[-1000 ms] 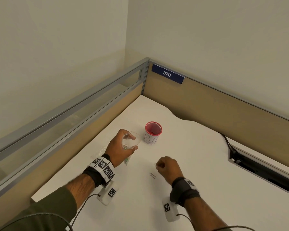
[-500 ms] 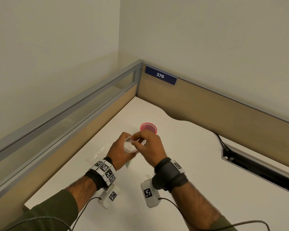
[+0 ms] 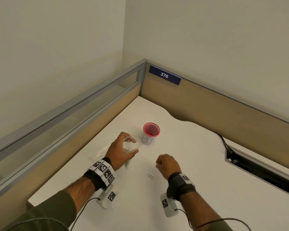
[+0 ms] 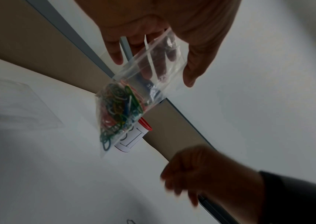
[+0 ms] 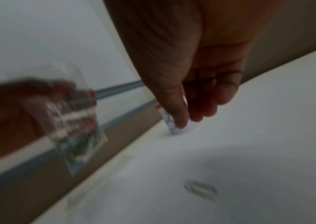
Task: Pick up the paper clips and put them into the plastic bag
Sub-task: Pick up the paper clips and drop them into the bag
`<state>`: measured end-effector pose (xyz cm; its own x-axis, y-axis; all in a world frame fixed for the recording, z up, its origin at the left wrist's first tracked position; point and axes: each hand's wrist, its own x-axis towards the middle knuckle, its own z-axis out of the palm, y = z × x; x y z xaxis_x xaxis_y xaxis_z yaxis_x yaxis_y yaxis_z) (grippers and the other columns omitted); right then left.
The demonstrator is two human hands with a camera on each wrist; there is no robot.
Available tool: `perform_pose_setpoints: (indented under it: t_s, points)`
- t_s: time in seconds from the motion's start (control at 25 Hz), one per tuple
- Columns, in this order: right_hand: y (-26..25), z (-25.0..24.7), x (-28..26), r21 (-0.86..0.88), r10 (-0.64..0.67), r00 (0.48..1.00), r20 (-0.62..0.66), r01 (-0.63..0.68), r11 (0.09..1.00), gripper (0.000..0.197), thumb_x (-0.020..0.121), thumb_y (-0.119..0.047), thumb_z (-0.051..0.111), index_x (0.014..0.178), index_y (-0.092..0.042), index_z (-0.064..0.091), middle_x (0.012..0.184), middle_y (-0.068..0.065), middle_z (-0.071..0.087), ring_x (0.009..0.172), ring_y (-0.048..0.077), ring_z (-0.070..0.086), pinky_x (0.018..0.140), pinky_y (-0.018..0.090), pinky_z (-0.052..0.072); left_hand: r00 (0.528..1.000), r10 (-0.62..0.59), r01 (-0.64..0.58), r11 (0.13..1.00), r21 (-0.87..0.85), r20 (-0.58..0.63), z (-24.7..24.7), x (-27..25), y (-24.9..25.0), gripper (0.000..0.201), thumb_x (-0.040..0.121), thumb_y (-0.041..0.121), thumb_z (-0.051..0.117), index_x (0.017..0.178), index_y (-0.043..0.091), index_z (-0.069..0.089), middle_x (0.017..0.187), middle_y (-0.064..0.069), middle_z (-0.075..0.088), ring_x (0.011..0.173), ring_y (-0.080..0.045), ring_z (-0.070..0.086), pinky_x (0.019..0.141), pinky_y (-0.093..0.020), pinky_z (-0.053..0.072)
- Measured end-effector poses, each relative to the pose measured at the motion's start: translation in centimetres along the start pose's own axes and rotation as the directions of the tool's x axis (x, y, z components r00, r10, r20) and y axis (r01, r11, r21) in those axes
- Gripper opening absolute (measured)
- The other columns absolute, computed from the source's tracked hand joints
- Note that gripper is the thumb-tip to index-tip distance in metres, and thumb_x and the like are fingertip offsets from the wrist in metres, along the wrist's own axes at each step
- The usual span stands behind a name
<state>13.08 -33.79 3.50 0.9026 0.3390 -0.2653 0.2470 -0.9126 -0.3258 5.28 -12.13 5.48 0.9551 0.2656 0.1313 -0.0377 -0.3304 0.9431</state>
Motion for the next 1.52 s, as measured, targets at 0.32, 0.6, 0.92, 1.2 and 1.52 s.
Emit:
perform_pose_setpoints:
  t_s: [0.32, 0.6, 0.92, 1.2, 1.52]
  points:
    - [-0.1, 4.7, 0.4, -0.074, 0.093, 0.968, 0.233, -0.078, 0.994, 0.007, 0.083, -0.019, 0.059, 0.084, -0.022, 0.052, 0.109, 0.007, 0.066, 0.089, 0.022, 0.058, 0.083, 0.032, 0.049, 0.999, -0.031, 0.032, 0.999, 0.022, -0.021, -0.4, 0.0, -0.5, 0.046, 0.075, 0.018, 0.082, 0.101, 0.031, 0.047, 0.109, 0.010, 0.066, 0.113, -0.004, 0.058, 0.080, 0.001, 0.040]
    - [0.0, 4.3, 1.5, -0.110, 0.093, 0.933, 0.348, -0.058, 0.992, 0.024, 0.076, -0.025, 0.069, 0.096, -0.018, 0.058, 0.105, 0.004, 0.063, 0.085, 0.019, 0.053, 0.084, 0.032, 0.051, 0.999, -0.048, 0.049, 0.998, 0.036, -0.022, -0.8, 0.3, 0.0, 0.044, 0.076, 0.018, 0.081, 0.103, 0.029, 0.047, 0.111, 0.009, 0.065, 0.113, -0.005, 0.058, 0.077, 0.002, 0.039]
    - [0.7, 4.8, -0.2, -0.174, 0.041, 0.973, 0.227, -0.001, 0.985, 0.008, 0.086, -0.016, 0.052, 0.088, -0.018, 0.045, 0.099, 0.007, 0.058, 0.082, 0.020, 0.047, 0.073, 0.030, 0.042, 0.998, -0.051, 0.052, 0.998, 0.034, -0.022, -0.4, 0.2, -0.1, 0.044, 0.076, 0.016, 0.081, 0.103, 0.026, 0.048, 0.109, 0.010, 0.066, 0.112, -0.002, 0.058, 0.077, 0.002, 0.040]
    - [2.1, 1.4, -1.5, 0.100, 0.023, 1.000, -0.012, -0.022, 0.995, 0.029, 0.086, -0.013, 0.054, 0.110, -0.026, 0.062, 0.105, 0.002, 0.061, 0.091, 0.019, 0.059, 0.079, 0.025, 0.047, 0.999, -0.041, 0.041, 0.999, 0.008, -0.006, -0.1, -0.2, 0.0, 0.044, 0.076, 0.016, 0.081, 0.102, 0.028, 0.047, 0.107, 0.011, 0.066, 0.113, -0.002, 0.058, 0.085, -0.016, 0.047]
    - [-8.3, -6.7, -4.0, 0.345, -0.216, 0.884, -0.414, 0.372, 0.862, 0.007, 0.090, -0.020, 0.061, 0.097, -0.021, 0.060, 0.085, -0.010, 0.061, 0.071, 0.004, 0.054, 0.073, 0.014, 0.048, 0.997, -0.052, 0.050, 0.998, 0.026, 0.062, 0.8, -0.6, 0.7, 0.045, 0.077, 0.020, 0.080, 0.107, 0.027, 0.047, 0.112, 0.008, 0.062, 0.114, -0.013, 0.057, 0.093, -0.027, 0.048]
